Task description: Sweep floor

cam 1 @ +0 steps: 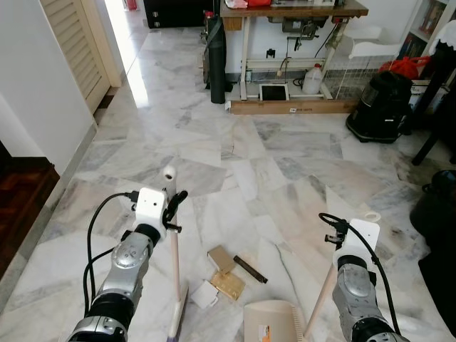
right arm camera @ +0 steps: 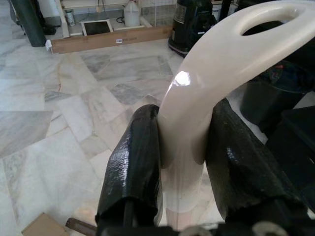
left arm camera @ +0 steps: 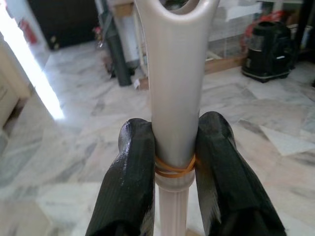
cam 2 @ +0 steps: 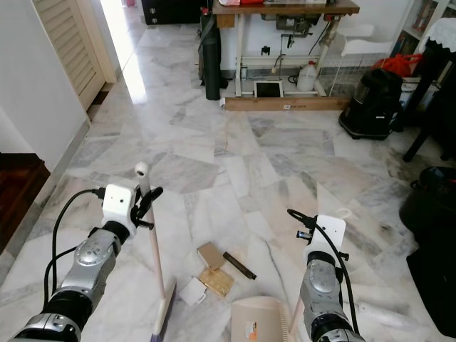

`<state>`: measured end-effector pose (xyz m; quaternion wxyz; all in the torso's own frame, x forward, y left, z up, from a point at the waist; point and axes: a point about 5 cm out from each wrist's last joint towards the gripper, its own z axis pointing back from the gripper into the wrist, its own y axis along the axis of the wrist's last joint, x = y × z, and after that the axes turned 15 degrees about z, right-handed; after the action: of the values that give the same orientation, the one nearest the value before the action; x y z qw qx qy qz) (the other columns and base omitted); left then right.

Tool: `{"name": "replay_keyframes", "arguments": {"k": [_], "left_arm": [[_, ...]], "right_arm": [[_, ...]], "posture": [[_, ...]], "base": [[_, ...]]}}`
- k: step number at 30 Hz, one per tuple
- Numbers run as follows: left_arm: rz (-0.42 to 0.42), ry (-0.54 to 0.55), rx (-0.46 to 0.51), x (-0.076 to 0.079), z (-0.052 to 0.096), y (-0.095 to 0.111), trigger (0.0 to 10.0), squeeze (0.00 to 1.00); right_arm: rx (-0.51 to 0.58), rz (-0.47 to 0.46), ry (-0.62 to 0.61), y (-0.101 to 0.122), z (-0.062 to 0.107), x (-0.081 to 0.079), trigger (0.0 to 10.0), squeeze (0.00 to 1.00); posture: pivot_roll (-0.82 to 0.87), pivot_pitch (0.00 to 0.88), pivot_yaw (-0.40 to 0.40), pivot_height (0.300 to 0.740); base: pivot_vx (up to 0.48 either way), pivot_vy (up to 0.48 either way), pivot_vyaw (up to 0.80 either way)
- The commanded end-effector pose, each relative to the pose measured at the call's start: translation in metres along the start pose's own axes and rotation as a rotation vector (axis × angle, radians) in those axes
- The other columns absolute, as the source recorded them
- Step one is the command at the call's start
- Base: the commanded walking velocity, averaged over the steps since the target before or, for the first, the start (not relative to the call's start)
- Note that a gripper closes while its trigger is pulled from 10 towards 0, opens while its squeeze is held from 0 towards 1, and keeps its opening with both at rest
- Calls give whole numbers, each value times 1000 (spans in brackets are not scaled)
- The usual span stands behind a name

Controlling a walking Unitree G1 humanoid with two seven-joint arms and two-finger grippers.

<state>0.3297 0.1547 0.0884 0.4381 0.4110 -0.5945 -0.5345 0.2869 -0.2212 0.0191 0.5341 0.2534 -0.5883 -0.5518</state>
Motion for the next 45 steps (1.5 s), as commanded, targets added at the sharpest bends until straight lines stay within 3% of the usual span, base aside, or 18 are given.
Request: {"name": "replay_keyframes", "arguments": {"k": [1, 12, 21, 24, 25, 27, 31, 38, 45], "left_arm": [[-34, -23, 39, 3, -6, 9, 10000, 0], [20, -179, -95, 22, -8, -8, 10000, 0], [43, -216, -133, 24, -6, -11, 10000, 0], [101, -224, -144, 26, -5, -13, 10000, 0], [177, -227, -142, 28, -6, -11, 10000, 0], [224, -225, -136, 29, -7, -10, 10000, 0], [328, -198, -80, 27, -12, 2, 10000, 0], [290, -172, -35, 16, -11, 14, 10000, 0], [209, -99, 112, -3, -8, 46, 10000, 0]], "right_arm": [[-7, 27, -4, -4, 1, 5, 10000, 0], [-4, 26, -11, -4, 0, 7, 10000, 0], [-5, 26, -14, -4, 0, 8, 10000, 0], [-5, 25, -14, -4, 0, 7, 10000, 0], [-5, 24, -14, -4, 0, 7, 10000, 0], [-4, 24, -14, -4, 0, 7, 10000, 0], [-5, 24, -12, -4, 1, 6, 10000, 0], [-9, 24, -9, -4, 1, 6, 10000, 0], [-10, 26, -8, -4, 0, 6, 10000, 0]], "posture": [[30, 0, 4, 740], [26, 0, 3, 740], [29, 0, 5, 740], [30, 0, 6, 740], [30, 0, 6, 740], [31, 0, 7, 740], [34, 0, 7, 740], [37, 0, 6, 740], [39, 0, 2, 740]], "base": [[0, 0, 0], [0, 0, 0], [0, 0, 0], [0, 0, 0], [0, 0, 0], [0, 0, 0], [0, 0, 0], [0, 0, 0], [0, 0, 0]]}}
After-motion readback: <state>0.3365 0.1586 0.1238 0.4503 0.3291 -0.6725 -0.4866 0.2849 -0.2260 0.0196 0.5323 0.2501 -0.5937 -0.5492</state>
